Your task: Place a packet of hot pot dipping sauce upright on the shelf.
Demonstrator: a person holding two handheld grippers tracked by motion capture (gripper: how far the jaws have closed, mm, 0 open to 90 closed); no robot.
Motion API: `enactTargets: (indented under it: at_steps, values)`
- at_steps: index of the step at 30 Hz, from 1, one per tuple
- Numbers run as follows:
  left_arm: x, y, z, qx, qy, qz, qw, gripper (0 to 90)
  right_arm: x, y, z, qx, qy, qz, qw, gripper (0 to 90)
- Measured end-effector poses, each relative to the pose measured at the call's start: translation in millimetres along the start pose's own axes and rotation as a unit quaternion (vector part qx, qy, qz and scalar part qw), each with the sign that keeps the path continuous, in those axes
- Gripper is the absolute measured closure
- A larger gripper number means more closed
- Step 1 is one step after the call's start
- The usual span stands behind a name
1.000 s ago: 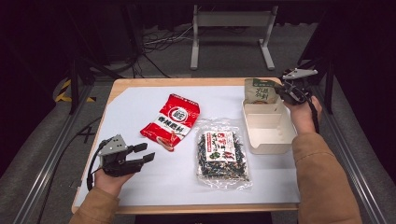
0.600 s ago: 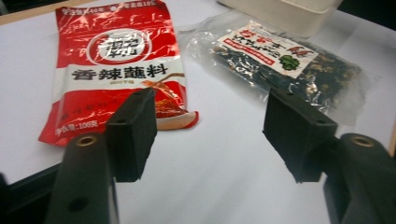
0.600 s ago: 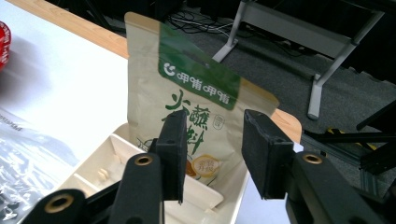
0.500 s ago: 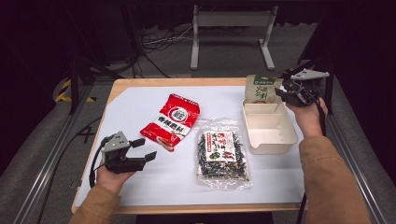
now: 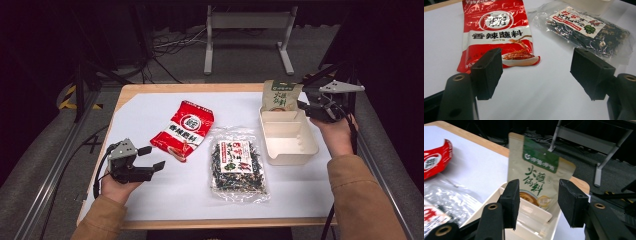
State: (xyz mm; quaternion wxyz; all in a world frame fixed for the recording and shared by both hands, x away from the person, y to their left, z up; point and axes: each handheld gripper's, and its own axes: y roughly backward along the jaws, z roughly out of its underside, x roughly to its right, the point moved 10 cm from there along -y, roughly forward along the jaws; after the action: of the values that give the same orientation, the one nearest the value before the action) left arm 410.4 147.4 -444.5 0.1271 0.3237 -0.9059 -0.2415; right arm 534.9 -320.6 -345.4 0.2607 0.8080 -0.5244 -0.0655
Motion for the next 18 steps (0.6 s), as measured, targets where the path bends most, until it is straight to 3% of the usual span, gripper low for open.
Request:
enactTargets:
  at_steps: [9,12,18]
  values:
    - [-5.6,7.2,-4.8,0.015,0.013,0.015,0.9997,20.1,-27.0,20.1,1.1,0.025,0.002,-0.04,0.9989,48.7]
    - [-5.9,9.6,-5.5,0.017,0.018,0.019,0.9995,17.8,-43.4,30.9,5.3,0.044,0.006,-0.065,0.9969,48.6]
    - [-9.4,15.3,-6.9,0.015,0.018,0.014,0.9996,16.8,-58.6,39.6,11.7,0.054,0.003,-0.093,0.9943,47.2]
